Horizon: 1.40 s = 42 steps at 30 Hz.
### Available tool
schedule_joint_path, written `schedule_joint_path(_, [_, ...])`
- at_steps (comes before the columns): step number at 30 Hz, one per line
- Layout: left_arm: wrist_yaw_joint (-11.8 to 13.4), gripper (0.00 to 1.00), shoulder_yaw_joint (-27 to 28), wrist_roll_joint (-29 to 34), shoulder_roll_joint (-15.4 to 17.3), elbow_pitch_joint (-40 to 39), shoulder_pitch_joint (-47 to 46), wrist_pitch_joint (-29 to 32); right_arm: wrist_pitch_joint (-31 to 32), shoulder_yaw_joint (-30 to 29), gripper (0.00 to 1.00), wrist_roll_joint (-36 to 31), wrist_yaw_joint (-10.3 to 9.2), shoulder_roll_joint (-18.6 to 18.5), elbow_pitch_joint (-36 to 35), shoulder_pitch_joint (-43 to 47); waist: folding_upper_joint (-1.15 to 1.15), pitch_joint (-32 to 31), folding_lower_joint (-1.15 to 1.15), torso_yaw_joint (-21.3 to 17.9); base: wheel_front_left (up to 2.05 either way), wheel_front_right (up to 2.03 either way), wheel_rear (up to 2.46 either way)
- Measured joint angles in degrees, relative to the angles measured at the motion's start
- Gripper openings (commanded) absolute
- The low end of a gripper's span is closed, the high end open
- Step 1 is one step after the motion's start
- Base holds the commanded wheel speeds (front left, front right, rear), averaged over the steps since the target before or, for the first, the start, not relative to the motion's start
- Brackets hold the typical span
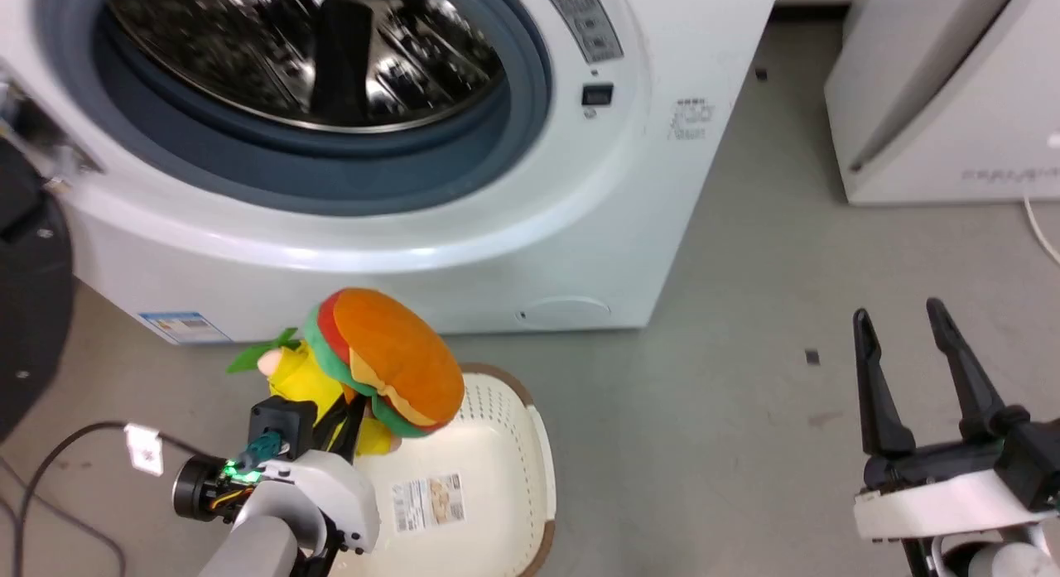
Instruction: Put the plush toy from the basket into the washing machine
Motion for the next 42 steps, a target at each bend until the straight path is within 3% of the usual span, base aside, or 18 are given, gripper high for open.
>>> schedule_joint_path(10, [3.42, 0.0, 7.42, 3.67, 0.96, -20.05, 8.03, 0.0, 0.0, 0.14, 1.0, 0.51, 0.0, 0.0, 0.48, 1.86, 0.0, -4.84, 0.0, 1.16, 0.0, 0.0, 0.0])
schedule_joint_path(16, [3.74, 0.0, 10.47, 5.48, 3.74, -28.1, 7.95, 0.09, 0.0, 0.2, 1.0, 1.09, 0.0, 0.0, -0.2, 1.73, 0.0, -2.64, 0.0, -0.27, 0.0, 0.0, 0.0])
schedule_joint_path(28, [-0.98, 0.0, 12.22, 5.91, 11.84, -27.21, -15.28, 11.32, 0.0, 0.74, 1.0, 2.68, 0.0, 0.0, -2.01, -2.75, 0.0, 9.13, 0.01, -4.04, 0.0, 0.0, 0.0])
schedule_joint_path(35, [-3.77, 0.0, 12.18, 5.79, 16.42, -19.87, -30.13, 16.81, 0.0, 1.58, 1.0, 5.06, 0.0, 0.01, -2.89, -5.33, 0.0, 17.51, 0.01, -7.22, 0.0, 0.0, 0.0])
schedule_joint_path(42, [-4.78, 0.0, 10.12, 6.01, 19.0, -11.39, -44.63, 19.11, 0.0, 2.35, 1.0, 6.15, 0.0, 0.01, -3.5, -6.51, 0.0, 24.68, 0.02, -10.38, 0.0, 0.0, 0.0])
